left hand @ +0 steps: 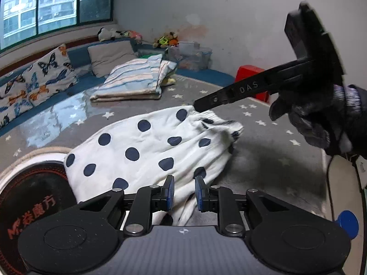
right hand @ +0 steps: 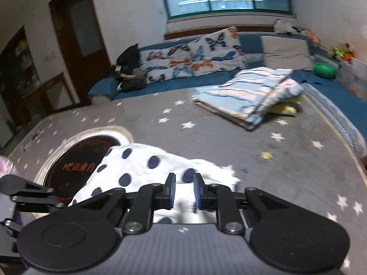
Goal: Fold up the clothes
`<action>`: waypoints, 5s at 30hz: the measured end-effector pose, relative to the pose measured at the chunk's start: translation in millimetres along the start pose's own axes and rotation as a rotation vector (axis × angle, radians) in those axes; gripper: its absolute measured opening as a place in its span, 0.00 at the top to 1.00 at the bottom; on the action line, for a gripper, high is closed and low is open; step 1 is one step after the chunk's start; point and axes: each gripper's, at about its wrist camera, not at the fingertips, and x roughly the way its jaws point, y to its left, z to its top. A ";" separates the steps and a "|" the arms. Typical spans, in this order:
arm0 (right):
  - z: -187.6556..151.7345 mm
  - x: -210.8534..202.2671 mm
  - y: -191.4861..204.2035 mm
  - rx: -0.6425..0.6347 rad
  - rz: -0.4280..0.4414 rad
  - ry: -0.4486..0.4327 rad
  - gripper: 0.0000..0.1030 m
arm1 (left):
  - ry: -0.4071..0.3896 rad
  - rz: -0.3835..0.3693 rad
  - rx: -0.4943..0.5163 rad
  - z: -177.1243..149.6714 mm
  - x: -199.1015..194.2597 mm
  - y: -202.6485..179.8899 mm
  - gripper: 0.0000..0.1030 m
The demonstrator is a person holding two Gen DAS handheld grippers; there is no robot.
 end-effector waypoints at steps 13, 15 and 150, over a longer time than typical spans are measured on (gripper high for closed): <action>8.1 59.9 26.4 -0.088 -0.007 0.067 0.83 | 0.071 -0.044 -0.063 -16.5 28.1 6.0 0.64; 8.9 67.6 26.0 -0.089 -0.025 0.070 0.83 | 0.067 -0.052 -0.056 -18.5 27.8 3.2 0.59; -126.9 -39.2 88.2 -0.148 -0.189 0.054 0.00 | 0.033 0.362 -0.275 -65.9 -65.5 11.7 0.00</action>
